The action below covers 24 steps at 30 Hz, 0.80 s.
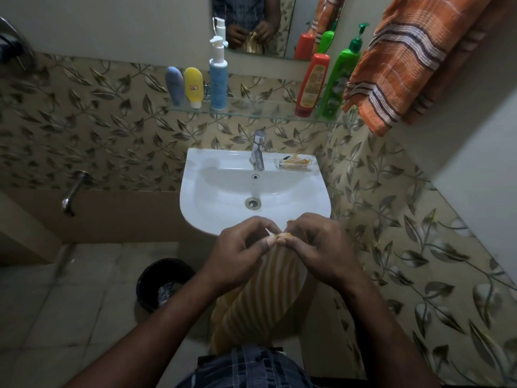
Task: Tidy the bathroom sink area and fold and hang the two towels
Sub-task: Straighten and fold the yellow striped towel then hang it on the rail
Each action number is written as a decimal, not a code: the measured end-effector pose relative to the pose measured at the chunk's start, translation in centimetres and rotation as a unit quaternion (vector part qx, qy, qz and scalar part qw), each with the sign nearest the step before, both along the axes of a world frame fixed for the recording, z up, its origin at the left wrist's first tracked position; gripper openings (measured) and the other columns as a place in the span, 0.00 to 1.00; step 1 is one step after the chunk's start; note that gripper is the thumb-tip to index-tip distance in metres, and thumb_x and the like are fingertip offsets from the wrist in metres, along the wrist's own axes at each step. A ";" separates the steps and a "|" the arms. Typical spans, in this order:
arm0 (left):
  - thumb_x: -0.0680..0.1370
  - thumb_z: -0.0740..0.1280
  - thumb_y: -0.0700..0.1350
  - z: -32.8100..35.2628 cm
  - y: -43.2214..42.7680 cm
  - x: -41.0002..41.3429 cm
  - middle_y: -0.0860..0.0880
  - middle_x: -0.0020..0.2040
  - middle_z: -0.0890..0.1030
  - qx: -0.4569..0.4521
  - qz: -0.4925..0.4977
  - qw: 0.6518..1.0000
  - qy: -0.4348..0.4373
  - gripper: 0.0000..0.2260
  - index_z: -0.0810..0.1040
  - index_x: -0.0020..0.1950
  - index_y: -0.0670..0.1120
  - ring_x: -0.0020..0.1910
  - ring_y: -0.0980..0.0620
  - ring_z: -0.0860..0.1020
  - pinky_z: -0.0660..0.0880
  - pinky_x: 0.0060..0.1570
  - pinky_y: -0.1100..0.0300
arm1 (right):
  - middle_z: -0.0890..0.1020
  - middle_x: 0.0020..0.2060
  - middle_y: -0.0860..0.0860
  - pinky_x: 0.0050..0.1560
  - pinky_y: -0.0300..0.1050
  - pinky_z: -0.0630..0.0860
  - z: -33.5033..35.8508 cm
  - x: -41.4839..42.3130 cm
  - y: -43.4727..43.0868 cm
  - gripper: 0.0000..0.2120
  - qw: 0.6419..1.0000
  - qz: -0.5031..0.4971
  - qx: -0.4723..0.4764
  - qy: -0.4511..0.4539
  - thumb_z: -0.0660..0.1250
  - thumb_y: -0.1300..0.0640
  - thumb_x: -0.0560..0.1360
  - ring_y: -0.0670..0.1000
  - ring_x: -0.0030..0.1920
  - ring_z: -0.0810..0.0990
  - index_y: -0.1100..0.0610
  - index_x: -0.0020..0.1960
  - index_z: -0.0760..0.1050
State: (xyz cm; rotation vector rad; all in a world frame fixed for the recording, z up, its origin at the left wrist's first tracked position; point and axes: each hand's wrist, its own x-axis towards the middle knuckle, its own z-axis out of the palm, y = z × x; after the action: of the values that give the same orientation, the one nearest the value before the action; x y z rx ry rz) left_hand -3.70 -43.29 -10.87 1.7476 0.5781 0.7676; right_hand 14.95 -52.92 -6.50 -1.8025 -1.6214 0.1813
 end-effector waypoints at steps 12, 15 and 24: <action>0.80 0.74 0.48 -0.5 -0.8 0.3 0.63 0.49 0.83 0.000 -0.024 1.000 -0.005 0.07 0.79 0.55 0.52 0.51 0.62 0.83 0.76 0.49 0.69 | 0.85 0.41 0.46 0.43 0.48 0.80 1.5 4.7 -1.6 0.09 0.973 -0.163 0.154 0.057 0.76 0.46 0.74 0.47 0.43 0.83 0.52 0.44 0.85; 0.77 0.77 0.48 -0.3 -0.9 0.4 0.62 0.45 0.83 0.019 0.003 1.000 -0.003 0.09 0.80 0.53 0.52 0.45 0.62 0.82 0.77 0.44 0.66 | 0.85 0.42 0.45 0.43 0.48 0.80 1.6 4.9 -1.7 0.09 0.973 -0.162 0.159 0.044 0.76 0.47 0.75 0.47 0.44 0.83 0.53 0.44 0.85; 0.65 0.81 0.56 -0.1 -0.5 1.0 0.44 0.42 0.88 -0.148 0.066 0.987 -0.011 0.15 0.88 0.43 0.47 0.44 0.43 0.87 0.85 0.50 0.38 | 0.86 0.46 0.45 0.45 0.52 0.83 1.4 5.8 -1.8 0.04 0.970 -0.160 0.174 0.055 0.78 0.52 0.74 0.46 0.47 0.85 0.52 0.47 0.86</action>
State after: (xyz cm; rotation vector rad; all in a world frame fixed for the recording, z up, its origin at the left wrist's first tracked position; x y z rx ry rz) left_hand -2.72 -43.83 -10.94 1.4375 0.7588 0.7506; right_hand 20.75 -54.76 -5.06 -1.7144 -1.1796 -0.1416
